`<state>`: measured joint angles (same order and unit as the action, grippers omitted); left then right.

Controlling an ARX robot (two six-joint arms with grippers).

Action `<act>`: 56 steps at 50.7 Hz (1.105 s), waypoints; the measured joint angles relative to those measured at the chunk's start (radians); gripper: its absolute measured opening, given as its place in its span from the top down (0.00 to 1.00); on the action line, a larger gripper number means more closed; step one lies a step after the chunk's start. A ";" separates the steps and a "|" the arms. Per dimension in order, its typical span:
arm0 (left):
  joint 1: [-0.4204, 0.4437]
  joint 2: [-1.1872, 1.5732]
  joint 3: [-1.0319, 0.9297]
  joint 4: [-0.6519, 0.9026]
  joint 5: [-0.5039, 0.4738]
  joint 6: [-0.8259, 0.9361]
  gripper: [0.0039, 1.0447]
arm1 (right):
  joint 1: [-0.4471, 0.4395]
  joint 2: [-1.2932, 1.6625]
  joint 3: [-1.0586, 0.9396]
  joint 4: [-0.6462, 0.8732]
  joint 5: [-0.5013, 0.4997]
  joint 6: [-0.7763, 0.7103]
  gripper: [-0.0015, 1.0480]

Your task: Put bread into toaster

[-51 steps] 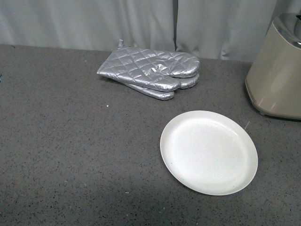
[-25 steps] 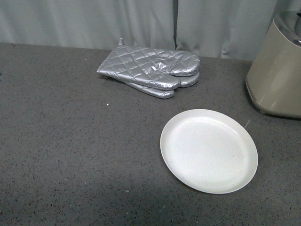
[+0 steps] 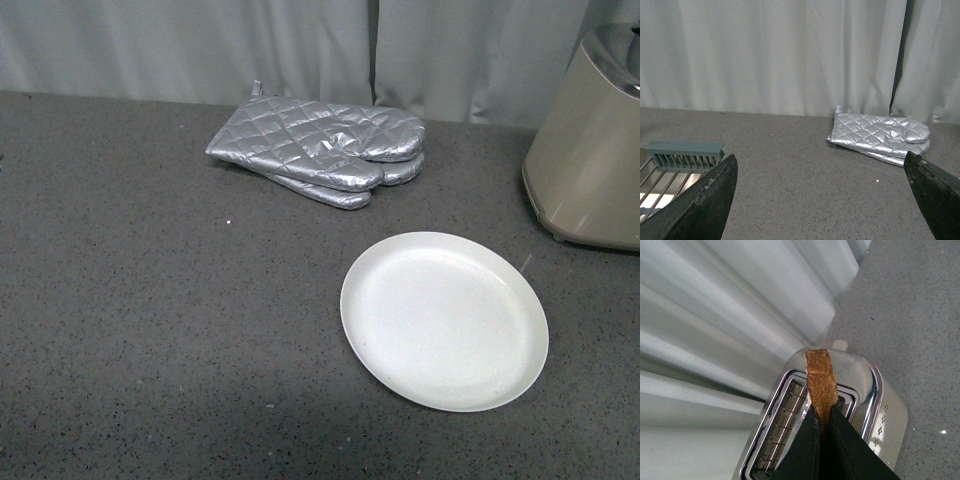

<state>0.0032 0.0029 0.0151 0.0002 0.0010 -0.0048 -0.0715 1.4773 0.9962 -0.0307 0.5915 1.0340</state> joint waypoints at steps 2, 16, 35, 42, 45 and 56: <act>0.000 0.000 0.000 0.000 0.000 0.000 0.06 | 0.000 -0.006 0.006 -0.008 0.001 0.003 0.98; 0.000 0.000 0.000 0.000 0.000 0.000 0.06 | 0.002 -0.017 0.041 -0.105 0.008 0.053 0.98; 0.000 0.000 0.000 0.000 0.000 0.000 0.06 | 0.002 0.034 0.056 -0.129 0.017 0.093 0.98; 0.000 0.000 0.000 0.000 0.000 0.000 0.06 | 0.000 0.054 0.073 -0.130 0.022 0.097 0.98; 0.000 0.000 0.000 0.000 0.000 0.000 0.06 | 0.000 0.063 0.077 -0.131 0.026 0.097 0.98; 0.000 0.000 0.000 0.000 0.000 0.000 0.06 | -0.001 0.095 0.101 -0.142 0.040 0.106 0.98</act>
<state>0.0032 0.0029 0.0151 0.0002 0.0010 -0.0048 -0.0723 1.5723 1.0973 -0.1722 0.6319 1.1400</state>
